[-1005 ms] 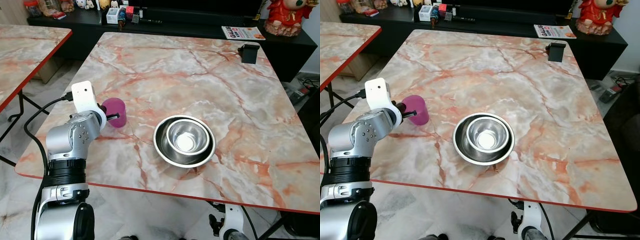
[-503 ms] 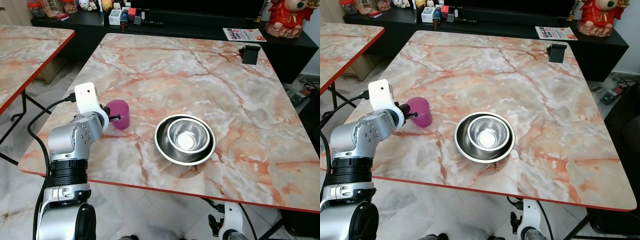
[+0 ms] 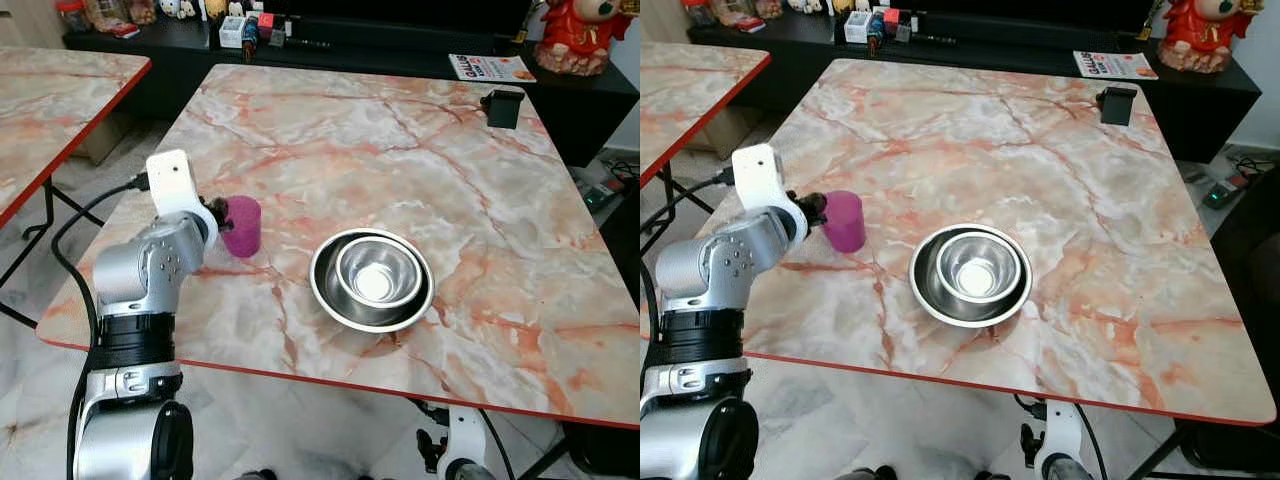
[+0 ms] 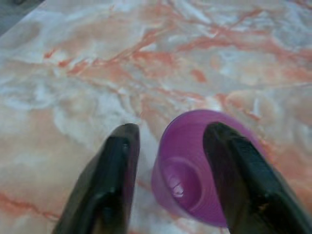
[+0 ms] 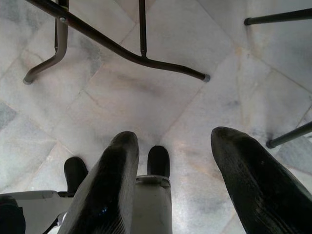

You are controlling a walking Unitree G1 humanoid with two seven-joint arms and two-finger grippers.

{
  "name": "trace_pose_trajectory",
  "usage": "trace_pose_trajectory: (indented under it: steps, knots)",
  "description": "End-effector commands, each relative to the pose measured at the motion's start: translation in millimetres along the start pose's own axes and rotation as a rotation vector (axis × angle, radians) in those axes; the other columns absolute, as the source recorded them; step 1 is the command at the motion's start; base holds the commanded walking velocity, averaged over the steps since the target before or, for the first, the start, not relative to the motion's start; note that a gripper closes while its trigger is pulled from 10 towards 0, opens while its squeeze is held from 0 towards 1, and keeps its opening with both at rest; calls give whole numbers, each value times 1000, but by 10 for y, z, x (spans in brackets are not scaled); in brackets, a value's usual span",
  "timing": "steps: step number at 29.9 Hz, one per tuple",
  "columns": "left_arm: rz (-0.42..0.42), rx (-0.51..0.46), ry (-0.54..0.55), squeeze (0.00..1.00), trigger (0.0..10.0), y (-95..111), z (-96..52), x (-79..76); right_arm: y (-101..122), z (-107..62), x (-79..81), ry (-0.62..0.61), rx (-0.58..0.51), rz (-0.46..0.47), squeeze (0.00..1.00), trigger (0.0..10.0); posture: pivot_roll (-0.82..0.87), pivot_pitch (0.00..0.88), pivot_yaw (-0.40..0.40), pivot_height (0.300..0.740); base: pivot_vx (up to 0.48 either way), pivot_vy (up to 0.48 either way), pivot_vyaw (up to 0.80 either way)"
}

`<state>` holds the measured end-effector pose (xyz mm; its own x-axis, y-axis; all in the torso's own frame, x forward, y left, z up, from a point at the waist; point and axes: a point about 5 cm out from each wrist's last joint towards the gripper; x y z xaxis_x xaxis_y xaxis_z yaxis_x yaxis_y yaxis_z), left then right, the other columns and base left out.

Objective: Setting the table

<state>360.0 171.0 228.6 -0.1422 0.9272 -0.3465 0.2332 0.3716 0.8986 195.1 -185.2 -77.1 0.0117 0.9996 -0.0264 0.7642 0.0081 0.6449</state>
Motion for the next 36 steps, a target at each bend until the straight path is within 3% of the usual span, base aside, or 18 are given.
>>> trace_pose_trajectory:
  steps: [1,2,3,7,8,9,11,15,17,18,21,23,24,26,28,32,34,36]
  knots:
    - [7,-55,-35,984,10000,134,-51,-67,-25,-5,-5,-4,11,9,0,10000,88,130,-28,740,0,0,0]
    - [8,-59,-39,984,10000,143,-55,-74,-23,-4,-4,-4,10,9,0,10000,88,130,-28,740,0,0,0]
    - [1,-79,-43,0,10000,181,-66,-84,-19,-3,-3,-4,9,11,0,10000,89,131,-28,740,0,0,0]
    - [1,-189,-45,0,10000,372,-120,-96,-5,0,2,-3,5,11,0,10000,91,129,-30,740,0,0,0]
    - [61,-323,9,0,10000,542,-167,-9,-1,2,5,-2,5,11,0,10000,96,125,-32,740,0,0,0]
    - [90,-384,53,0,10000,607,-189,73,-1,2,7,-2,5,10,0,10000,96,125,-32,740,0,0,0]
    - [134,-454,113,0,10000,674,-220,191,1,3,10,-1,5,10,0,10000,93,120,-30,740,0,0,0]
    - [313,-554,302,0,10000,703,-281,583,13,6,17,0,1,12,0,10000,95,119,-32,740,0,0,0]
    - [342,-557,336,0,10000,693,-287,667,15,6,19,0,1,12,0,10000,95,119,-32,740,0,0,0]
    - [434,-508,439,0,10000,608,-272,923,18,8,23,1,0,12,0,10000,101,119,-31,740,0,0,0]
    - [532,-482,539,0,10000,494,-283,1223,18,8,29,1,0,13,0,10000,103,116,-27,740,0,0,0]
    - [659,-426,647,0,10000,303,-329,1577,15,8,44,4,0,14,0,10000,106,111,-22,740,0,0,0]
    - [709,-398,675,0,10000,235,-339,1664,13,8,48,5,1,14,0,10000,106,111,-22,740,0,0,0]
    - [742,-381,690,0,10000,194,-345,1715,12,8,50,5,1,14,0,10000,106,111,-22,740,0,0,0]
    - [799,-305,752,0,10000,-43,-382,1960,1,7,65,8,4,14,0,10000,105,102,-14,740,0,0,0]
    - [873,-234,802,0,10000,-270,-420,2153,0,7,76,11,3,15,0,10000,105,99,-12,740,0,0,0]
    - [893,-223,814,0,10000,-321,-431,2196,1,7,78,11,3,15,0,10000,105,99,-12,740,0,0,0]
    - [875,-158,857,0,10000,-516,-478,2343,-3,7,79,11,4,17,0,10000,111,84,-11,740,0,0,0]
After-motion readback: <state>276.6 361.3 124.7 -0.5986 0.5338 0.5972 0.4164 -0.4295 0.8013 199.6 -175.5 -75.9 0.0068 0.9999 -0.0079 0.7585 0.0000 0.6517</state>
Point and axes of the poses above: a point about 5 cm out from each wrist's last joint towards the gripper, its own z axis pointing out of the wrist towards the gripper, its own y axis along the axis of the wrist's last joint, x = y × z, and after that the axes turned 8 degrees about -z, right-handed
